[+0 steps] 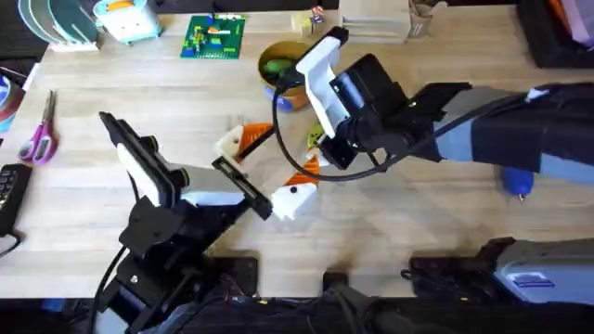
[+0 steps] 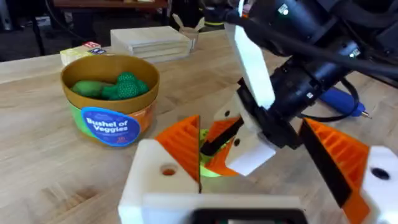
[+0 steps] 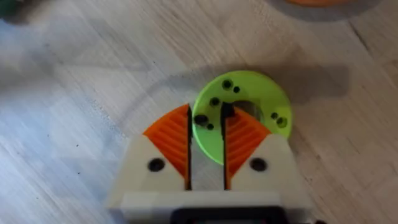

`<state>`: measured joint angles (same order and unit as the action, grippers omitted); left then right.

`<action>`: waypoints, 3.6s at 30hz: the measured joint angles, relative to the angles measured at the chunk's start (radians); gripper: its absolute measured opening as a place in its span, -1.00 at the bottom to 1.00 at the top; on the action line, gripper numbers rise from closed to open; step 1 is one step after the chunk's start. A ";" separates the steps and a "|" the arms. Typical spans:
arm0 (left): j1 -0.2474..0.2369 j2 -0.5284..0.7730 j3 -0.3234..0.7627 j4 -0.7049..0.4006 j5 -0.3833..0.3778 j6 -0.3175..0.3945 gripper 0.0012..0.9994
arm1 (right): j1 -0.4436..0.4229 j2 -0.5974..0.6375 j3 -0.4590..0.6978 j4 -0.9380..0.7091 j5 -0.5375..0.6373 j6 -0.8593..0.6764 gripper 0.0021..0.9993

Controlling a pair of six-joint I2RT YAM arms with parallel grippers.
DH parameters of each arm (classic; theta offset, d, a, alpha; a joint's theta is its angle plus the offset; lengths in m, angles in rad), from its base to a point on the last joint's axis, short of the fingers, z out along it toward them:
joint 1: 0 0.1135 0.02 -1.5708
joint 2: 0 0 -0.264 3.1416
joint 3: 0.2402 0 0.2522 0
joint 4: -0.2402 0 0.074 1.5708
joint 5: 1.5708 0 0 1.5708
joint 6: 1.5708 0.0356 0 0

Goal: Pick up the gripper from the table and insert it into the empty holder that is missing its gripper. Then pick up a screw, insert it into the mounting hole, and use the screwdriver to tighten it. Finally, clean up the table by picking up the vegetable and placing it into the bucket.

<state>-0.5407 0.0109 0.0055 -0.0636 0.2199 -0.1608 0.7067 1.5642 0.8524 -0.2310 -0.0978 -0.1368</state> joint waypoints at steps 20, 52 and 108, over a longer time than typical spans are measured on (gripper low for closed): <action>0.000 0.000 0.000 0.000 0.000 0.000 0.99 | -0.008 0.000 0.051 -0.001 0.021 0.002 -0.99; 0.000 0.000 0.000 0.000 0.000 0.000 0.99 | -0.026 -0.099 0.330 -0.333 0.098 0.013 -0.99; 0.000 0.000 0.000 0.012 0.286 0.056 0.99 | 0.313 0.000 0.830 -0.709 0.054 -0.045 -0.99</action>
<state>-0.5407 0.0111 0.0059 -0.0513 0.5058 -0.1047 1.0199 1.5642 1.6821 -0.9404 -0.0442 -0.1821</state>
